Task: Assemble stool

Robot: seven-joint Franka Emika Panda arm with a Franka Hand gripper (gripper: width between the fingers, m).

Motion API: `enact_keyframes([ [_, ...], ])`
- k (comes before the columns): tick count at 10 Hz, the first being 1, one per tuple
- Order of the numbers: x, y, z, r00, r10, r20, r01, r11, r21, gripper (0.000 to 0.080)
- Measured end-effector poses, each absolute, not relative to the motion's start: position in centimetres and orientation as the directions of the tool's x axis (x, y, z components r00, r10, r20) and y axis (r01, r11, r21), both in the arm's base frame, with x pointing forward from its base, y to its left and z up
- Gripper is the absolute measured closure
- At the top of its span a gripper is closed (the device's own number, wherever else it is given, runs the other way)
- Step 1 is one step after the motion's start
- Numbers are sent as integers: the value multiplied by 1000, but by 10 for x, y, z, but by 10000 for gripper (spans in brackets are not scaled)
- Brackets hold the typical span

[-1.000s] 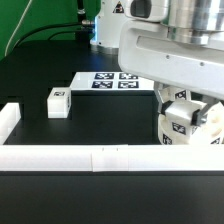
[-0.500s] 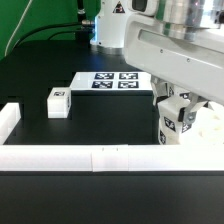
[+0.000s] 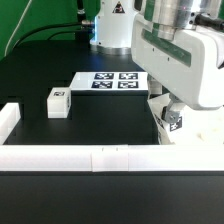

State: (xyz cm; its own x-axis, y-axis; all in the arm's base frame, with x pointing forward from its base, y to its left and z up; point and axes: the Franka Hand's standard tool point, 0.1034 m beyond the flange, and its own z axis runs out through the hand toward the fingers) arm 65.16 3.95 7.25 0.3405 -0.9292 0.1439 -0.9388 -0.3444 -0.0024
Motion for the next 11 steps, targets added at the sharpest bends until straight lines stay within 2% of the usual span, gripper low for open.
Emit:
enact_keyframes([
  [4,652,40,72,341,-929,144,-939,-344,-2,449],
  [5,652,40,72,341,-929,144,-939,-344,-2,374],
  [6,652,40,72,341,-929,144,-939,-344,-2,374],
  [7,652,40,72,341,-929,144,-939,-344,-2,206],
  [8,651,41,70,206,-969,135,-977,-211,-29,162],
  [9,652,45,71,234,-964,130,-970,-240,-32,162],
  [11,656,19,96,285,-953,104,-953,-294,-77,152],
])
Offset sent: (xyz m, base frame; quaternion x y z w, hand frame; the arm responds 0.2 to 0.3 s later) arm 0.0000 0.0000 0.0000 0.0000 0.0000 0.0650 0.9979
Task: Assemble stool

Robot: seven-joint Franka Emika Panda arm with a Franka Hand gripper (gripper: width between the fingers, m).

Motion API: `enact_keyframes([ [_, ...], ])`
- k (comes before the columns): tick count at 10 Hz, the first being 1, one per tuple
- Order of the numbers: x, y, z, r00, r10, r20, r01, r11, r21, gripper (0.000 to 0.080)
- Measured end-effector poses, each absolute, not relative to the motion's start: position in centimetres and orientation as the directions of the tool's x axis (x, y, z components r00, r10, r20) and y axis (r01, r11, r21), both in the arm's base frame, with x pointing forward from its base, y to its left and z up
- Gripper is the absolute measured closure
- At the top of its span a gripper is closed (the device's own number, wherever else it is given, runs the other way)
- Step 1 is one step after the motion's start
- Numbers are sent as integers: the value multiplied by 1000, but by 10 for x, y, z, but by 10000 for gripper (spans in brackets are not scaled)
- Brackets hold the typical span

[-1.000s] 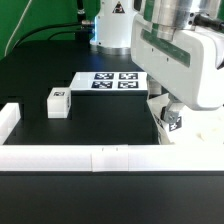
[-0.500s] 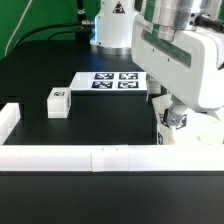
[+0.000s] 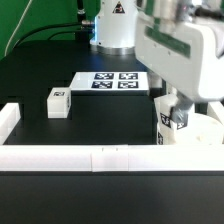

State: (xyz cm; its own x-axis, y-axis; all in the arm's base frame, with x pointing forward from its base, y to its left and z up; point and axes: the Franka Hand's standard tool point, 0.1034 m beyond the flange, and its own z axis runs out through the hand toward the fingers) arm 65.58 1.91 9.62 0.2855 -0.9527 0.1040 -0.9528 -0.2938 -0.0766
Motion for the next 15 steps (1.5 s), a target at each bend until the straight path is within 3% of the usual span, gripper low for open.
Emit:
enact_keyframes([
  [3,656,-16,104,310,-948,76,-942,-317,-109,151],
  [9,654,-15,100,335,-939,79,-934,-342,-105,151],
  [10,647,-35,96,443,-891,99,-883,-453,-124,151],
  [11,630,-58,90,464,-881,93,-872,-473,-129,151],
  [13,611,-93,91,656,-753,58,-748,-658,-89,151],
  [15,610,-99,93,751,-659,54,-654,-752,-77,151],
])
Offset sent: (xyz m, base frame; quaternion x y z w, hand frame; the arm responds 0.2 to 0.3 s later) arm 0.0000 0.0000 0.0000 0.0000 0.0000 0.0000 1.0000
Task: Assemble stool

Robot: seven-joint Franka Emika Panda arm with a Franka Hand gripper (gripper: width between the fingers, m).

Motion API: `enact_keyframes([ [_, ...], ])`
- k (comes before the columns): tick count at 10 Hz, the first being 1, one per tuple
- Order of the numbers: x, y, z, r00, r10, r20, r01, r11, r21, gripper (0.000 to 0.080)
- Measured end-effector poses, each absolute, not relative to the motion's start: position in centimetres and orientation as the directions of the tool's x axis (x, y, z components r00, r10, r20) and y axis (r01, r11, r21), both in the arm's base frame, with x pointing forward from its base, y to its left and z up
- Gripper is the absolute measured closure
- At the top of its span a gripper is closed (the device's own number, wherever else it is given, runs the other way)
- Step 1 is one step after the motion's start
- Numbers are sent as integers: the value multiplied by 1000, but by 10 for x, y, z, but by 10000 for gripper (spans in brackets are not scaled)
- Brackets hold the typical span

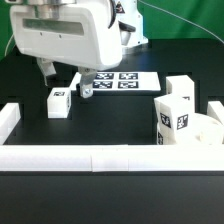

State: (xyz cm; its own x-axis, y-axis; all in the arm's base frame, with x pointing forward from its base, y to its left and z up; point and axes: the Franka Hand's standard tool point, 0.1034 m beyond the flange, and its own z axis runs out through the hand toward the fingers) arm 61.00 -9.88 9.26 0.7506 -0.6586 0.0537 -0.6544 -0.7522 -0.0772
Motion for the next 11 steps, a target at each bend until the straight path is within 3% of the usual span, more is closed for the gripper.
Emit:
enact_keyframes([
  [3,609,-100,91,875,-480,66,-476,-877,-62,151],
  [5,580,-99,79,944,-319,-83,-322,-946,-25,151],
  [7,568,-101,75,982,-133,-132,-139,-990,-38,151],
  [9,568,-100,76,980,-138,-145,-145,-989,-42,151],
  [11,550,-114,58,973,-94,-212,-108,-992,-59,151],
])
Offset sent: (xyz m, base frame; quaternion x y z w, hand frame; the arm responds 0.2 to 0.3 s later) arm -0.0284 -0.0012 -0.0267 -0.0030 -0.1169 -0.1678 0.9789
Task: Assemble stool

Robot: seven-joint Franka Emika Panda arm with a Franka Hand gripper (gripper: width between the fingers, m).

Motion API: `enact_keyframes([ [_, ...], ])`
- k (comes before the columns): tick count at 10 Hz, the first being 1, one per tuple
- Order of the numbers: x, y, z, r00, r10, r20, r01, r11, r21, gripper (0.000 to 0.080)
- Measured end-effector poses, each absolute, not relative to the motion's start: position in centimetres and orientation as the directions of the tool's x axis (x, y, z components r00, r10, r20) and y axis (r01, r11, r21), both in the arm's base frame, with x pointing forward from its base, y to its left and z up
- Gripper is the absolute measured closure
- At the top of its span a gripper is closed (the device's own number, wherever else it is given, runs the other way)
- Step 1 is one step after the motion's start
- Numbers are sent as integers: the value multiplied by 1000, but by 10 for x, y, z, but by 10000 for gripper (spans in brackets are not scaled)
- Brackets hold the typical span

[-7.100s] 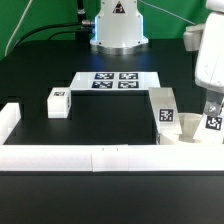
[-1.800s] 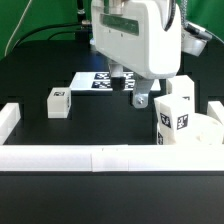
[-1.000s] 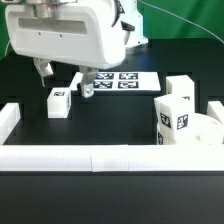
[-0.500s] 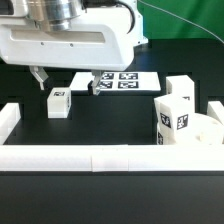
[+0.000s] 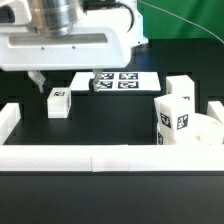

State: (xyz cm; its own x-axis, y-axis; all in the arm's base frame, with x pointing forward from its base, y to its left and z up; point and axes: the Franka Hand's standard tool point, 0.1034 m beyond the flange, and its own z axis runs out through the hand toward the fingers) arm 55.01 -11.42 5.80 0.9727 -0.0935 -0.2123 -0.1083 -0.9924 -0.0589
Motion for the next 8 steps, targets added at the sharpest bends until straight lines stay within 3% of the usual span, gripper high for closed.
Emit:
enact_keyframes([
  [3,532,-132,52,829,-11,-559,-51,-997,-57,151],
  [7,522,-130,45,674,-23,-739,-81,-996,-43,151],
  [8,508,-131,45,597,-17,-802,-85,-995,-42,151],
])
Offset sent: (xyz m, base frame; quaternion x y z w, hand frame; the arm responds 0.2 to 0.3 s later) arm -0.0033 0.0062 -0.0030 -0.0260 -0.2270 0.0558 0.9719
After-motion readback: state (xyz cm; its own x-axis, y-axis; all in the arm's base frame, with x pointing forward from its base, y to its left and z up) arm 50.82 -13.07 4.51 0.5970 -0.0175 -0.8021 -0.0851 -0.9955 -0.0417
